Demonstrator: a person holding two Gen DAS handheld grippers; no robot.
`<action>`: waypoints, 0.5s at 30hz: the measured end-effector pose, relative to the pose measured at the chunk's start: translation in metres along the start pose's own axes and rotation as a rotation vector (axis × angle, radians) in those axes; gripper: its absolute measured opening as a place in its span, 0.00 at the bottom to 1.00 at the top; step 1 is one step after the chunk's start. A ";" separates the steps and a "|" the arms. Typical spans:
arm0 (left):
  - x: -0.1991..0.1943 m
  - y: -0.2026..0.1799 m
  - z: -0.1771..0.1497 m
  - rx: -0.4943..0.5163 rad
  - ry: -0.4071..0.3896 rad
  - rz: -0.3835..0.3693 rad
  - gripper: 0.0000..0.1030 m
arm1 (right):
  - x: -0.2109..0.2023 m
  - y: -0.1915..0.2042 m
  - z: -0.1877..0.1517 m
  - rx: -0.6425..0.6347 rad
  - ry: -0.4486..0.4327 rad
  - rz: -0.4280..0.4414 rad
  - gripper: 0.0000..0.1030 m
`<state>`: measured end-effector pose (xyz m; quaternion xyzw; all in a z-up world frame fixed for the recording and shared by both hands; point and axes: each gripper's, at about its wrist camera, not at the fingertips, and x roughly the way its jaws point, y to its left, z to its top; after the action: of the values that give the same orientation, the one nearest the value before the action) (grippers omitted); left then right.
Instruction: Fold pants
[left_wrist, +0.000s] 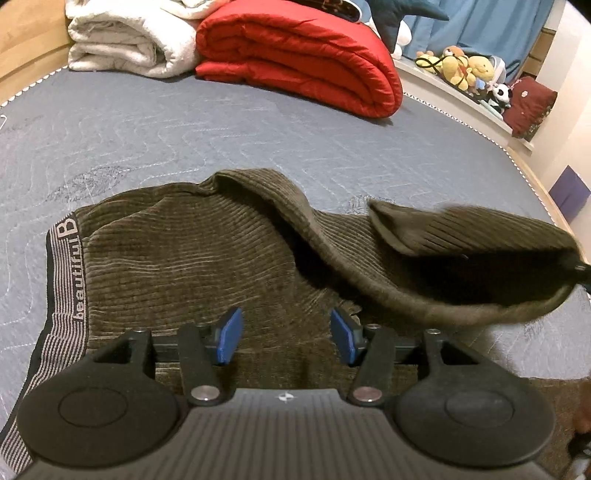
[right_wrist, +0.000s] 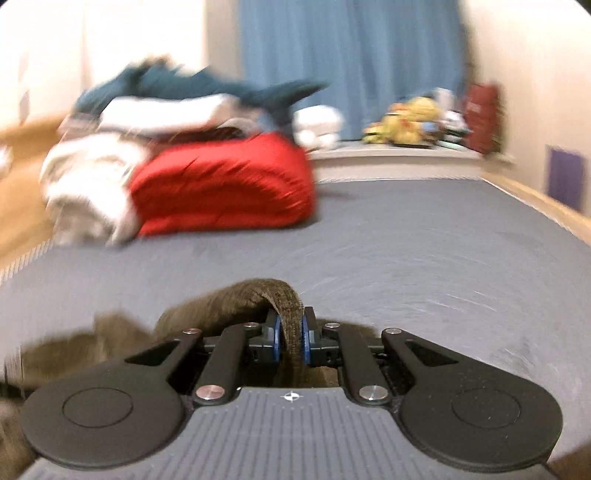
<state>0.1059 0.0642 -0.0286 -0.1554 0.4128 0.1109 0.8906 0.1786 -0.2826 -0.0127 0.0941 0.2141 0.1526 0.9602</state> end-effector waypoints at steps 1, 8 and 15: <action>0.000 0.002 0.000 -0.002 -0.001 0.002 0.57 | -0.004 -0.014 0.003 0.056 -0.007 -0.030 0.10; -0.004 0.029 0.007 -0.061 -0.005 0.021 0.57 | -0.019 -0.115 -0.046 0.556 0.209 -0.289 0.10; 0.000 0.046 0.011 -0.107 0.032 0.027 0.57 | -0.021 -0.154 -0.079 0.681 0.334 -0.299 0.40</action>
<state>0.0981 0.1107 -0.0302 -0.1989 0.4224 0.1426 0.8728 0.1645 -0.4246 -0.1129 0.3483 0.4168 -0.0552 0.8378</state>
